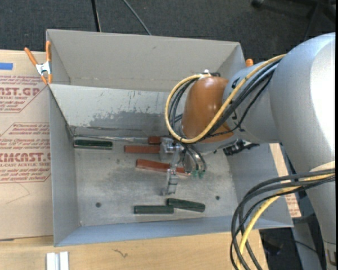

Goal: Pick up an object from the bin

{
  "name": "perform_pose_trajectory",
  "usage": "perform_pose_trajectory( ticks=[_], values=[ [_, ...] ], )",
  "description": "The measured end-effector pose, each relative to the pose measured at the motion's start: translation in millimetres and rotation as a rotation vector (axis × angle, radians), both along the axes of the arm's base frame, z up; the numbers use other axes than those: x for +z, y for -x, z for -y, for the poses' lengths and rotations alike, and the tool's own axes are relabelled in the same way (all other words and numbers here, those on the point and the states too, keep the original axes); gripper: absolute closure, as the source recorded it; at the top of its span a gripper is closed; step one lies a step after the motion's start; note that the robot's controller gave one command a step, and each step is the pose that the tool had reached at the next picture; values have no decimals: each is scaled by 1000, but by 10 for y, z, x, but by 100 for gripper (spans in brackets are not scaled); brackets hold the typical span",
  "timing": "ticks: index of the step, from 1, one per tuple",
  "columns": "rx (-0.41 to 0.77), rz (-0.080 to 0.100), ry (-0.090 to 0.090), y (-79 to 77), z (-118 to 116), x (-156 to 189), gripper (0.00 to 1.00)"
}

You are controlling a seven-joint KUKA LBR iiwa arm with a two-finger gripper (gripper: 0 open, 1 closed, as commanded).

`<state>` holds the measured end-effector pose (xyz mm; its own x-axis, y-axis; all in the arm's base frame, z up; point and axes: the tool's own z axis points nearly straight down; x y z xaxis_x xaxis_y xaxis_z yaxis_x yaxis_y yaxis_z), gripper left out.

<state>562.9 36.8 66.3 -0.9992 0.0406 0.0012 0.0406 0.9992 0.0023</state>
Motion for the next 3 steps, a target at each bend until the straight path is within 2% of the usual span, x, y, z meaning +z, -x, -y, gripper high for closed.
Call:
perform_pose_trajectory(
  ticks=[1,2,3],
  values=[
    [10,5,0,65,-144,352,0],
    [-66,1,1,117,-112,332,0],
    [-124,-2,2,162,-113,18,0]
  ],
)
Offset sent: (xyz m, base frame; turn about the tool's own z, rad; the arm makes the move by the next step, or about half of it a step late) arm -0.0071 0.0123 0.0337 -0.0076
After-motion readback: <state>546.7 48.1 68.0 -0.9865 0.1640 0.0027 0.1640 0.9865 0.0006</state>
